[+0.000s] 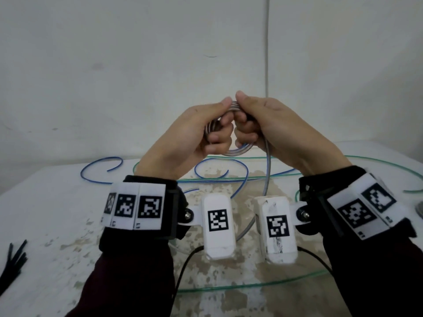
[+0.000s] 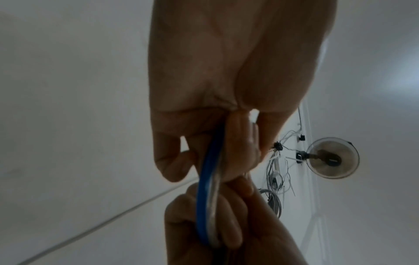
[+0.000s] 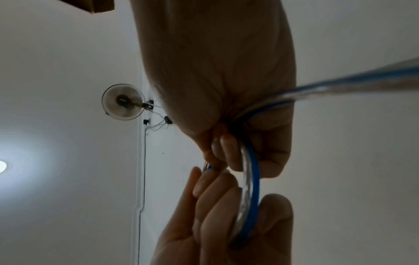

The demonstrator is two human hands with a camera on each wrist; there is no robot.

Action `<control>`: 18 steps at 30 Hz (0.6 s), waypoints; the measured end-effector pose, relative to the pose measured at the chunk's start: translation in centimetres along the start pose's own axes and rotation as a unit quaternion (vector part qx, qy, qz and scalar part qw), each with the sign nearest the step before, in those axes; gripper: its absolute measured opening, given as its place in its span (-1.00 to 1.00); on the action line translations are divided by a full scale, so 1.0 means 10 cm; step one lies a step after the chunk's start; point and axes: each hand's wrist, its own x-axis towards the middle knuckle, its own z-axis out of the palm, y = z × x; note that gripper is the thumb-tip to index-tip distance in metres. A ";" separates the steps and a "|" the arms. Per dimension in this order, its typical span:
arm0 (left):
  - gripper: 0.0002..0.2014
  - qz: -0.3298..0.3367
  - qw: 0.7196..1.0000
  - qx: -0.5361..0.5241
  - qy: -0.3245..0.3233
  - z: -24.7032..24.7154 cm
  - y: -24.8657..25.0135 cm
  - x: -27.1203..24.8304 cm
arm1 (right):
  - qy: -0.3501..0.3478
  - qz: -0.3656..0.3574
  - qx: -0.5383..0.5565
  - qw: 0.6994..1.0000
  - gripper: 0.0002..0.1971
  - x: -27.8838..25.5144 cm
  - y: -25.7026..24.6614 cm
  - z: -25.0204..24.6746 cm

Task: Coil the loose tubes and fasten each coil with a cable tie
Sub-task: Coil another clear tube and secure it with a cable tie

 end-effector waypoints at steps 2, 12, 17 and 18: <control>-0.59 0.030 0.999 0.015 0.034 0.01 0.00 0.00 | 0.011 0.000 0.011 1.000 -0.60 0.02 0.00 0.03; -0.60 -0.004 0.999 0.026 0.030 -0.08 0.00 0.00 | -0.001 -0.006 -0.029 1.000 -0.64 0.03 0.02 -0.01; -0.65 0.075 0.994 0.006 0.081 0.01 -0.05 0.04 | 0.047 -0.018 -0.020 0.999 -0.63 0.04 -0.01 0.01; -0.64 0.091 0.991 -0.011 0.094 0.03 -0.04 0.05 | 0.056 -0.022 -0.013 0.998 -0.62 0.04 -0.01 0.00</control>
